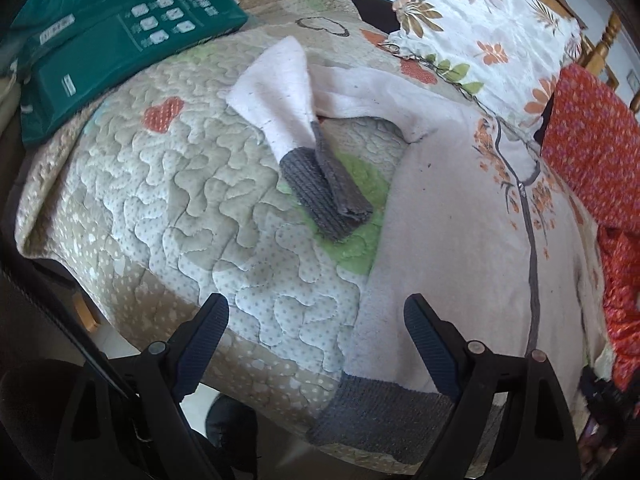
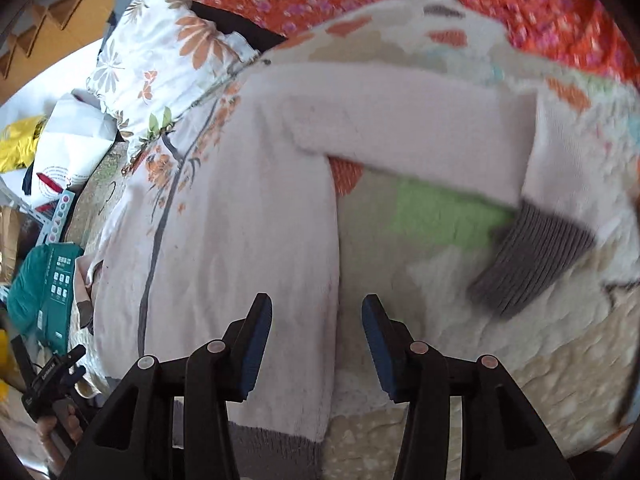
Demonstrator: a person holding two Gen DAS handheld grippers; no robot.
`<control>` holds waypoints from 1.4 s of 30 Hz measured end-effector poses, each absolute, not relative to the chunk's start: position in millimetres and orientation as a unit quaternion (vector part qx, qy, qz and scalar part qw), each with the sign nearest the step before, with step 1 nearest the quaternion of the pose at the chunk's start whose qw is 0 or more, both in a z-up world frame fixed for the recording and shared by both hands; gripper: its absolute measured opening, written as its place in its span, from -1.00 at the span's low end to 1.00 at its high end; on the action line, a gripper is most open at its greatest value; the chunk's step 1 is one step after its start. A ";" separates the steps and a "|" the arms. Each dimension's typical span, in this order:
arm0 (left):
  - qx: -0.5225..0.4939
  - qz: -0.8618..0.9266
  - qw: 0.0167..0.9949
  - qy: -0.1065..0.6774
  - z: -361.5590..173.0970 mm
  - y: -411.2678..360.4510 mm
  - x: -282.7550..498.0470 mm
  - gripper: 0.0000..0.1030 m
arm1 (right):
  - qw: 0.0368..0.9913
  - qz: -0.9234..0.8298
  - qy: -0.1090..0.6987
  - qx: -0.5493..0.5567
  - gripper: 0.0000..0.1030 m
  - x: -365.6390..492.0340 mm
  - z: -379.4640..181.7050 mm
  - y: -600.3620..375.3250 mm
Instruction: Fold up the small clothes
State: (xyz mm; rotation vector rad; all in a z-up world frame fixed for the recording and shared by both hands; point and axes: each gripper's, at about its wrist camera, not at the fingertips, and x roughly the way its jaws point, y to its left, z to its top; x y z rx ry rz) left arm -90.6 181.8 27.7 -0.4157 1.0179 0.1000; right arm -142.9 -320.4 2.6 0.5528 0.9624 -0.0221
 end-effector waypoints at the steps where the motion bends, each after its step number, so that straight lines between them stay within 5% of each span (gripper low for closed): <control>1: -0.206 0.039 0.850 0.484 25.1 183.2 -91.0 0.72 | 0.844 -0.005 0.459 0.279 0.00 -143.9 -3.9 -320.8; 15: -0.161 -0.063 0.839 0.516 -7.4 120.3 -114.2 0.73 | 0.845 -0.010 0.449 0.291 0.01 -174.6 -7.6 -315.4; 18: -0.113 -0.034 0.840 0.529 -7.0 111.1 -116.4 -0.06 | 0.854 -0.028 0.453 0.255 0.00 -178.7 -7.3 -297.0; 20: -0.120 -0.054 0.832 0.539 -0.9 115.0 -115.5 -0.81 | 0.859 -0.034 0.462 0.218 -0.55 -175.0 -4.4 -284.0; 22: -0.131 -0.062 0.825 0.546 7.0 122.4 -114.1 -0.82 | 0.854 -0.019 0.468 0.229 -0.88 -171.9 -6.0 -283.8; 36: -0.110 -0.066 0.828 0.545 28.8 130.3 -130.6 -0.79 | 0.825 0.026 0.483 0.294 -0.88 -200.8 -18.0 -294.9; 42: -0.120 -0.057 0.846 0.517 45.6 136.9 -137.6 -0.28 | 0.832 0.025 0.484 0.270 -0.86 -204.0 -17.2 -292.8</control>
